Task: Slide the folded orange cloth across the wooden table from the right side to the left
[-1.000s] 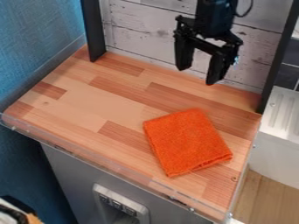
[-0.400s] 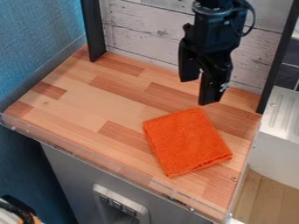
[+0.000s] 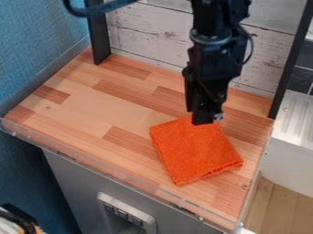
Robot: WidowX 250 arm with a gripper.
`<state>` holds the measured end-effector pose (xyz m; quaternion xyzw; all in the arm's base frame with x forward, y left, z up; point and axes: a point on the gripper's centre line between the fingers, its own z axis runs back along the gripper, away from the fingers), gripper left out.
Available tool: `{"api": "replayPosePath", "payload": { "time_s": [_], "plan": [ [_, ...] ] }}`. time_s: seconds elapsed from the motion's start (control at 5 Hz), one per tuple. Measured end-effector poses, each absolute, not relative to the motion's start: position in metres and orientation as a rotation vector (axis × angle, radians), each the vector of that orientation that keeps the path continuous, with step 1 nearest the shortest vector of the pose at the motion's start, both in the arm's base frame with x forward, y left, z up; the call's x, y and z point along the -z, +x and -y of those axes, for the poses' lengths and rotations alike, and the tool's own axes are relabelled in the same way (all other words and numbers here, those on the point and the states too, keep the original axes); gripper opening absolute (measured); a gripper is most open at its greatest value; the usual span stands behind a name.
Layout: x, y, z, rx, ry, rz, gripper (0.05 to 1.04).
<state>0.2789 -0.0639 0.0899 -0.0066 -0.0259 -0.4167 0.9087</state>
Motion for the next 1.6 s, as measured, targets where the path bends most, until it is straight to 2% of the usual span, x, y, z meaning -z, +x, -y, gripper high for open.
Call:
{"api": "replayPosePath", "payload": {
  "time_s": [0.2,0.4,1.0,1.6],
  "plan": [
    [-0.084,0.276,0.066,0.895,-0.031,0.062,0.186],
    [-0.075,0.274,0.071,0.919,-0.048,0.059,0.073],
    [-0.039,0.272,0.074,0.946,-0.085,-0.036,0.062],
    [-0.018,0.268,0.074,0.940,-0.008,-0.125,0.062]
  ]
}}
